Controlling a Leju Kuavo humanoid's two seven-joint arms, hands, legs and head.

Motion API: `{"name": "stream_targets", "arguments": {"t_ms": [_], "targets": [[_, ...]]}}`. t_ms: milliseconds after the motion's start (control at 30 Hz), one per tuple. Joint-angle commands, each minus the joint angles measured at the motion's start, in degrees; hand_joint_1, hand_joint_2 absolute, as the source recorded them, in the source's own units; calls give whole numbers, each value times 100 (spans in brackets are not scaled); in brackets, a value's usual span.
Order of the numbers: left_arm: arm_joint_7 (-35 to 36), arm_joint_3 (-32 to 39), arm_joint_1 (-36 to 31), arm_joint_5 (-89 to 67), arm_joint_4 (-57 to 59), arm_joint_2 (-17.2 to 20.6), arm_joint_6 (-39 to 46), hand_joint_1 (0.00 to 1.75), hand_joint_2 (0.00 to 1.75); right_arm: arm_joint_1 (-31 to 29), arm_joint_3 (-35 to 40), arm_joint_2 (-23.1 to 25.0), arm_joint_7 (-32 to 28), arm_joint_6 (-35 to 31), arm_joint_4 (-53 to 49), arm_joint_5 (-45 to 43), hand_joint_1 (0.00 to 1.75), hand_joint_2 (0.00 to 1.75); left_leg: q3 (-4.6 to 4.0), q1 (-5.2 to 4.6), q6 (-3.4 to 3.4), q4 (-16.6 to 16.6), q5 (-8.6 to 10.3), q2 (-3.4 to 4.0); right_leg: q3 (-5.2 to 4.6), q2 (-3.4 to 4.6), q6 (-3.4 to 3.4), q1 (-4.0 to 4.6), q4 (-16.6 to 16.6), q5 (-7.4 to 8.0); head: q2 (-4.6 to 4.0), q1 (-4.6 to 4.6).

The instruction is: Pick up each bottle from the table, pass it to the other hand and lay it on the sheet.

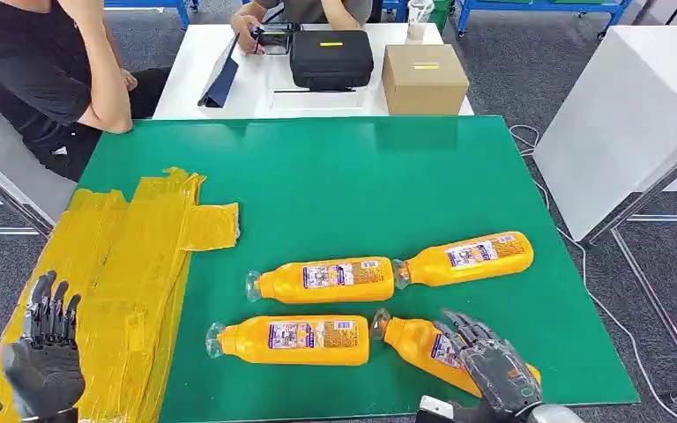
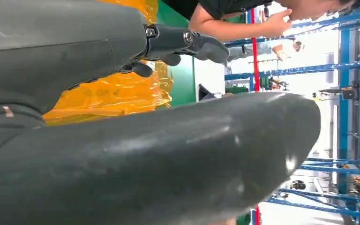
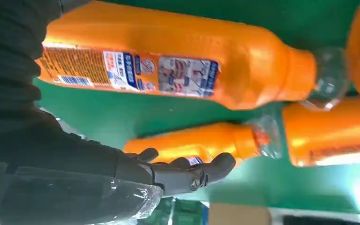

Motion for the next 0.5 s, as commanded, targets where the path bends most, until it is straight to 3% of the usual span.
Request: {"name": "stream_targets", "arguments": {"t_ms": [33, 500], "targets": [[69, -186, -115, 112, 238, 219, 174, 0, 0, -171, 236, 54, 246, 64, 1061, 74, 0, 175, 11, 8, -19, -9, -2, 3, 14, -3, -7, 7, -14, 1, 0, 0], [69, -158, -92, 152, 279, 119, 226, 0, 0, -22, -15, 364, 606, -68, 1627, 187, 0, 175, 10, 4, -15, -8, 0, -9, 13, -14, -7, 4, -11, -2, 0, 0]]}}
